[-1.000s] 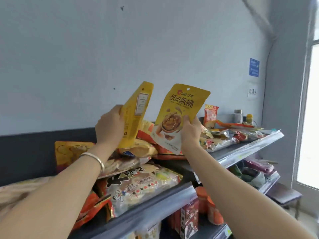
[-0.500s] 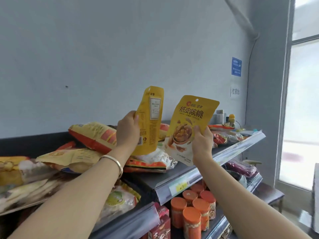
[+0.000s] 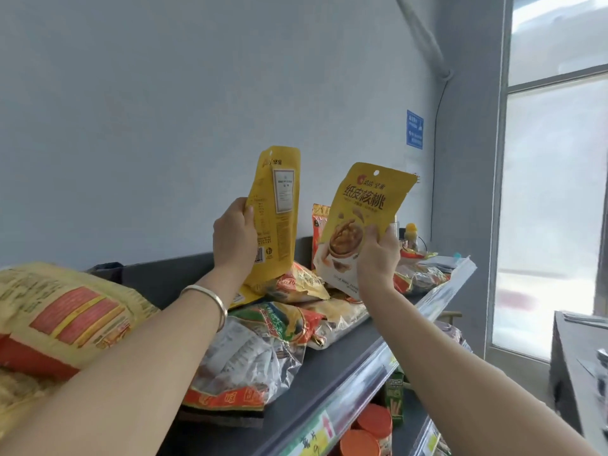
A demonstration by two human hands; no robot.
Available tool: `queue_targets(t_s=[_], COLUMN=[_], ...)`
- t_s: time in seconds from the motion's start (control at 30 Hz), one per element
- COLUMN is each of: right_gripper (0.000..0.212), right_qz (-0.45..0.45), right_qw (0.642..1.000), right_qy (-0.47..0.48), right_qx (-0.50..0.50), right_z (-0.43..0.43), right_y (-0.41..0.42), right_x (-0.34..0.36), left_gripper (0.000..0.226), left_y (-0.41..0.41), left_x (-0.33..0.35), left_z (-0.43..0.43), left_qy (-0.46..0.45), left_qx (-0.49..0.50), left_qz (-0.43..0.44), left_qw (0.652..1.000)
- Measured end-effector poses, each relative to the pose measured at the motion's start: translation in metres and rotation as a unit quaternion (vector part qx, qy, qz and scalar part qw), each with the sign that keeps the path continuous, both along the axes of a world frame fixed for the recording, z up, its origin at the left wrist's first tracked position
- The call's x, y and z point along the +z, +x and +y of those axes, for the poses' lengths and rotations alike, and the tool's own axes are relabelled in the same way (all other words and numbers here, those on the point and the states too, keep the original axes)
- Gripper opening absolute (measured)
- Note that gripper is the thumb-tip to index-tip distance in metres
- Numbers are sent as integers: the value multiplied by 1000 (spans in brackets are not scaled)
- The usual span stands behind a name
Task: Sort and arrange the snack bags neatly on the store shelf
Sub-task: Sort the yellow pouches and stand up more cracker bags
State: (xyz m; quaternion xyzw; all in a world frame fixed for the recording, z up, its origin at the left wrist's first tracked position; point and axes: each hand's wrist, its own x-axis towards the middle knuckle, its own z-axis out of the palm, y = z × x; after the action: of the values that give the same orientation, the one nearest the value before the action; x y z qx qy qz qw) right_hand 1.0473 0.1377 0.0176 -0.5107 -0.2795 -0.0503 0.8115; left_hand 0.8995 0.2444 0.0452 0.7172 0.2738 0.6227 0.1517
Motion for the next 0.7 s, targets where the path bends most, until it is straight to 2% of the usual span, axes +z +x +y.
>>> queue_targets(t_s=[0.2,0.4,0.47,0.53,0.6,0.7], right_gripper=[28,32,32,40,61,77], right_qz=[-58,-105,-152,-237,-298,-267], right_qw=[996,988,980,951,893,820], right_qy=[-71,-106,-122,-196,-320,-428], right_qx=[-12,35,35,42,104,270], right_z=[52,115,137,163,189,208], right_y=[53,96,105,112,110,102], right_x=[-4,-7,-4,-5,-9,-15], left_gripper=[33,29,29,29,29,29], left_y=[36,64,71,76,79,80], left_x=[9,12,15,18,18,14], left_z=[34,68,77,83,89,97], left_qy=[19,8,7,7,4,-10], left_qx=[19,76,98,115,138,173], left_qz=[0,-4,-8,-17,-21,-24], left_qw=[1000,997,995,993,990,985])
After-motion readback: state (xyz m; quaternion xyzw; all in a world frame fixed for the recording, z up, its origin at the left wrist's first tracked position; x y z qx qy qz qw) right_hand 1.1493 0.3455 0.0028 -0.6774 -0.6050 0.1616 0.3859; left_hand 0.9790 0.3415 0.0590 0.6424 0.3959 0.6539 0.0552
